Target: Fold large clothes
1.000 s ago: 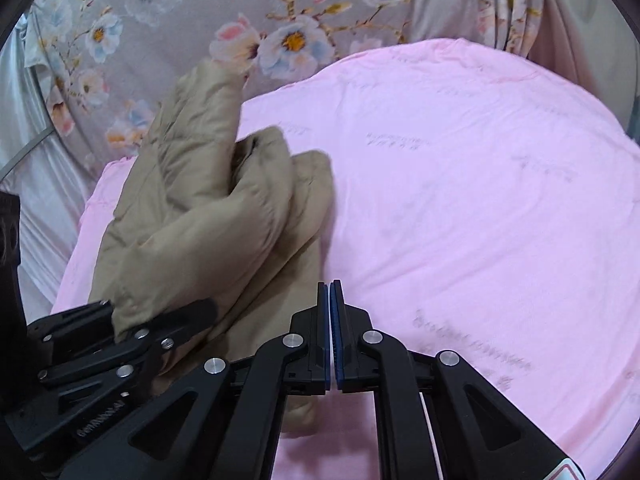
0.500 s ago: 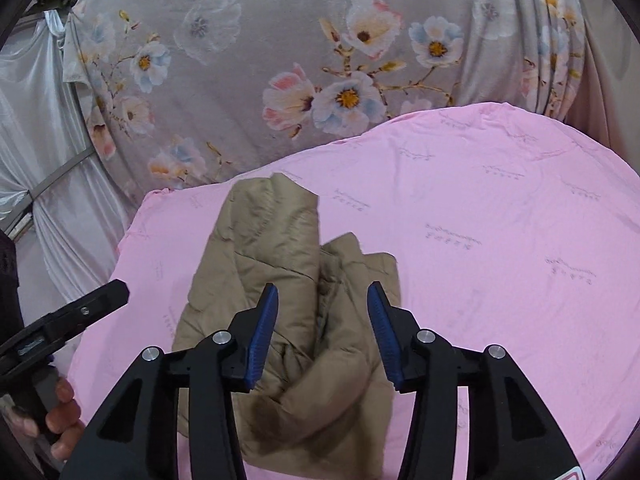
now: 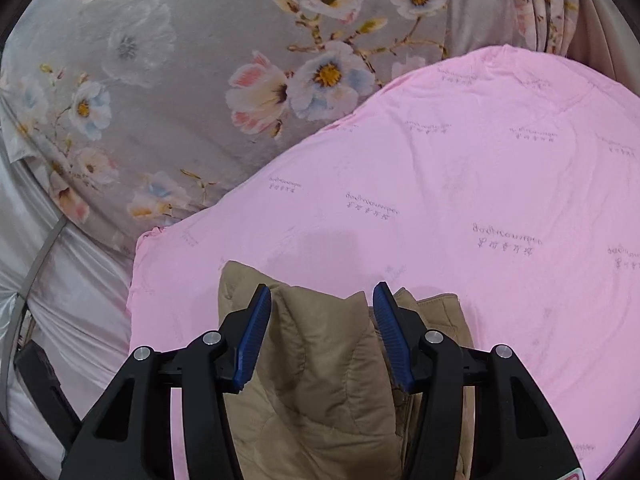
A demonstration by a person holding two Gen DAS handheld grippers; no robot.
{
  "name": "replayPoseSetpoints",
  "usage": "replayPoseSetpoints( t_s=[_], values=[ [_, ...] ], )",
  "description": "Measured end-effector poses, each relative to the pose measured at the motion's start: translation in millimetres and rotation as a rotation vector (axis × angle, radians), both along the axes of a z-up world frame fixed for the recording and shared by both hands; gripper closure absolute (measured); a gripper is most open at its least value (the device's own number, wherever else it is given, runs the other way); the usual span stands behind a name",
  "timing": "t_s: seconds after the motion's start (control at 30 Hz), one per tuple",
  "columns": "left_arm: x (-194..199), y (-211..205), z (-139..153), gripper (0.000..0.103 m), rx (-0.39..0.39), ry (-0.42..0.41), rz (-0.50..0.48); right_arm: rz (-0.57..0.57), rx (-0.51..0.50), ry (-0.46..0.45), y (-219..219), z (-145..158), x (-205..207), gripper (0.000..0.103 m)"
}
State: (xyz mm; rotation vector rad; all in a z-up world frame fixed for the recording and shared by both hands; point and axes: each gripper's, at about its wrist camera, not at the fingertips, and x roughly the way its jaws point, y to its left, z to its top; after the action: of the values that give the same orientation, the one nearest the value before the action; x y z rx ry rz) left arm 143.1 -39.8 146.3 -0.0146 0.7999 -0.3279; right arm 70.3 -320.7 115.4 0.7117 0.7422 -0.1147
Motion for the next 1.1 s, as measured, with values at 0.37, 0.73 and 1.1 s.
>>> replayPoseSetpoints(
  t_s=[0.37,0.73,1.1],
  values=[
    [13,-49,-11,0.032,0.042,0.023,-0.084,-0.067,-0.098,-0.059,-2,-21,-51,0.094],
    [9,-109,-74,0.033,0.116,0.085,-0.147,-0.122,-0.235,0.059,-8,-93,-56,0.094],
    [3,-130,-99,0.033,0.175,0.033,-0.150,-0.097,-0.215,0.057,-16,-131,-55,0.091]
  ],
)
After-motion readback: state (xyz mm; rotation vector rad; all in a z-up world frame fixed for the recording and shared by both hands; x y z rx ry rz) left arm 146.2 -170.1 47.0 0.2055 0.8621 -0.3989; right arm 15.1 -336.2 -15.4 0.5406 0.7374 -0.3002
